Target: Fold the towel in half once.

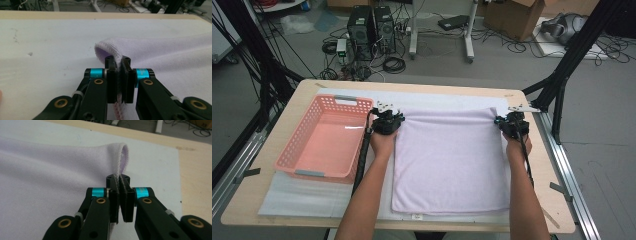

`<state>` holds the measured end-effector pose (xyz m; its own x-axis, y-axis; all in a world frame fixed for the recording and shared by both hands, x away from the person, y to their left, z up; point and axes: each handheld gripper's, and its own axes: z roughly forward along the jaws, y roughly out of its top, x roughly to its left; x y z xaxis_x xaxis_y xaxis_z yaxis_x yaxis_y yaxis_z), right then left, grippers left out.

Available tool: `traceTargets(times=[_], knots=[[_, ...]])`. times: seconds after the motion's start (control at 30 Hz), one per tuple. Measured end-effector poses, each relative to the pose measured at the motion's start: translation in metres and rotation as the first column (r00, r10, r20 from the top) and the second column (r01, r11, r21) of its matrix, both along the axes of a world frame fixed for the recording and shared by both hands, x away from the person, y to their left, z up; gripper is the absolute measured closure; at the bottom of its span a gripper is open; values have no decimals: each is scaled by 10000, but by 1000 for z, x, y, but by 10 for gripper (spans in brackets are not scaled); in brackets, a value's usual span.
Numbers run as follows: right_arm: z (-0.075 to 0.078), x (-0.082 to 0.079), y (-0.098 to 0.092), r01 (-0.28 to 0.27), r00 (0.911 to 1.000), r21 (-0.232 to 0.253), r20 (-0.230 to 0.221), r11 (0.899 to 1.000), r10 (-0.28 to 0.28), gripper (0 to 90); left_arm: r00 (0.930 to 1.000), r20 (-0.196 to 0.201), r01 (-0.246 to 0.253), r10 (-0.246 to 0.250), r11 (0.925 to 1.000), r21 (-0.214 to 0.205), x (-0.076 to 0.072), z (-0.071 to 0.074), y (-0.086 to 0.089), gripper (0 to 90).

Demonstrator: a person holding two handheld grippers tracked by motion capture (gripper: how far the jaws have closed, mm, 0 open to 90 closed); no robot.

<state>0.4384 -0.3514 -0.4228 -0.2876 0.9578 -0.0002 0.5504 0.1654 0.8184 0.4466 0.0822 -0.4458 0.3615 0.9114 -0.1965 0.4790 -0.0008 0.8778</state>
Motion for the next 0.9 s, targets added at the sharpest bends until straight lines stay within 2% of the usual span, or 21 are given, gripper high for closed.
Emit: traceTargets(times=[0.03,0.07,0.17,0.2,0.23,0.27,0.3,0.33,0.37,0.4,0.43,0.47,0.5,0.57,0.7,0.77,0.8,0.83,0.87,0.9], knots=[[-1,0,0,103,9999,94,-16,9999,-103,743,9991,-412,-91,91,10000,12,1,-3,-1,669],[0,-2,1,132,9999,238,-67,9996,-130,704,9982,-593,9,-3,9999,102,0,-3,-1,573],[6,-9,-1,-210,9998,148,5,9997,210,681,9968,-691,411,-390,9987,300,-5,1,-2,470],[8,-13,-2,-339,9994,120,86,9994,338,681,9968,-691,411,-390,9987,300,-5,1,-2,454],[10,-19,-3,-401,9991,132,159,9991,399,681,9963,-515,711,-692,9968,368,-9,7,-4,453],[10,-23,-4,-537,9984,117,166,9985,535,679,9963,-515,711,-692,9968,368,-9,7,-4,447],[10,-29,-5,-659,9978,44,88,9978,658,664,9956,-423,851,-834,9955,412,-11,10,-5,443],[10,-33,-6,-759,9969,61,-207,9971,761,639,9950,-340,958,-943,9945,435,-14,13,-5,439],[9,-40,-7,-893,9957,116,-222,9959,896,634,9939,-324,1064,-1052,9936,384,-16,16,-6,431],[9,-49,-8,-1002,9950,90,-40,9949,1002,619,9925,-327,1185,-1174,9923,350,-18,18,-6,422],[9,-49,-8,-1002,9950,90,-40,9949,1002,619,9900,-370,1369,-1358,9902,283,-20,20,-6,422],[7,-57,-8,-1132,9935,157,-79,9935,1133,607,9870,-436,1556,-1544,9875,246,-22,21,-7,415],[1,-74,-10,-1470,9889,92,-209,9891,1472,597,9849,-409,1698,-1683,9849,348,-25,22,-7,410],[-6,-94,-14,-1698,9848,51,-367,9855,1699,586,9854,-156,1698,-1693,9848,373,-32,21,-7,410],[-17,-135,-22,-2107,9759,296,-522,9771,2121,565,9857,-37,1685,-1684,9855,189,-47,17,-2,404],[-21,-154,-24,-2411,9687,420,-498,9696,2431,553,9847,-80,1741,-1740,9844,243,-51,17,-1,394],[-21,-154,-24,-2411,9687,420,-498,9696,2431,553,9827,-270,1839,-1832,9826,273,-54,18,-1,394],[-21,-172,-24,-2718,9604,417,-527,9615,2737,537,9798,-358,1977,-1965,9798,319,-57,19,0,375],[-20,-182,-23,-2848,9562,414,-575,9577,2869,534,9821,168,1868,-1874,9819,310,-69,21,0,384],[-20,-190,-22,-3002,9518,372,-550,9532,3019,529,9821,168,1868,-1874,9819,310,-69,21,0,390]])
